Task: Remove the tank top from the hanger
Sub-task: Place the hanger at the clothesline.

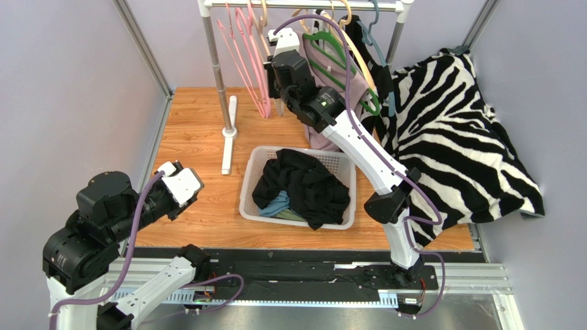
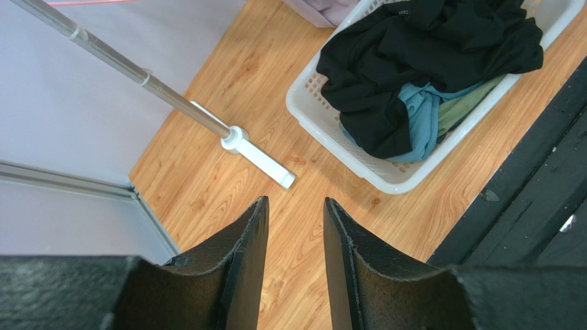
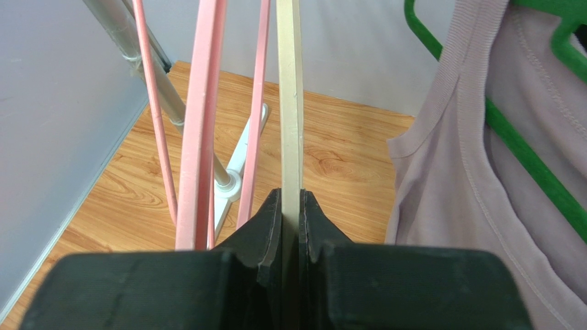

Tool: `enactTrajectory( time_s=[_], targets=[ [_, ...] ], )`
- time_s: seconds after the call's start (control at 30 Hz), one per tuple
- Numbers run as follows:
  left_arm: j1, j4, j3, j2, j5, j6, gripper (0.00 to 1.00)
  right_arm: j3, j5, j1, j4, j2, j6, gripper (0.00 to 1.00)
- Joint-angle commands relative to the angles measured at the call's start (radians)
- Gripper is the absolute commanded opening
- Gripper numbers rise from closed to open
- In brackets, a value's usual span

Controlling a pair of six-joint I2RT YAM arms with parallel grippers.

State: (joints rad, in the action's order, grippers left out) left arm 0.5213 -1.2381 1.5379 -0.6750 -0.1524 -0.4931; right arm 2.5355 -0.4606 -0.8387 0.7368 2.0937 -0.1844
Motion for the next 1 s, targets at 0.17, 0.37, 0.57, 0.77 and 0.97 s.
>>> enactTrajectory(
  time_s=[0.17, 0.37, 0.57, 0.77, 0.97],
  targets=[
    [-0.015, 0.019, -0.015, 0.008, -0.021, 0.031, 0.43, 0.051, 0.020, -0.016, -0.051, 0.025, 0.059, 0.00],
    [-0.018, 0.019, -0.013, 0.005, -0.021, 0.033, 0.43, -0.001, 0.034, -0.020, -0.024, -0.021, 0.089, 0.32],
    [-0.020, 0.016, -0.013, 0.002, -0.018, 0.031, 0.43, -0.147, 0.028, -0.020, -0.007, -0.185, 0.112, 0.69],
    [-0.020, 0.009, 0.010, -0.001, -0.010, 0.027, 0.44, -0.187, 0.043, 0.004, 0.047, -0.319, 0.157, 0.73],
    [-0.021, 0.002, 0.014, 0.000, -0.016, 0.030, 0.44, -0.297, 0.147, 0.128, 0.055, -0.469, 0.148, 0.71]
  ],
)
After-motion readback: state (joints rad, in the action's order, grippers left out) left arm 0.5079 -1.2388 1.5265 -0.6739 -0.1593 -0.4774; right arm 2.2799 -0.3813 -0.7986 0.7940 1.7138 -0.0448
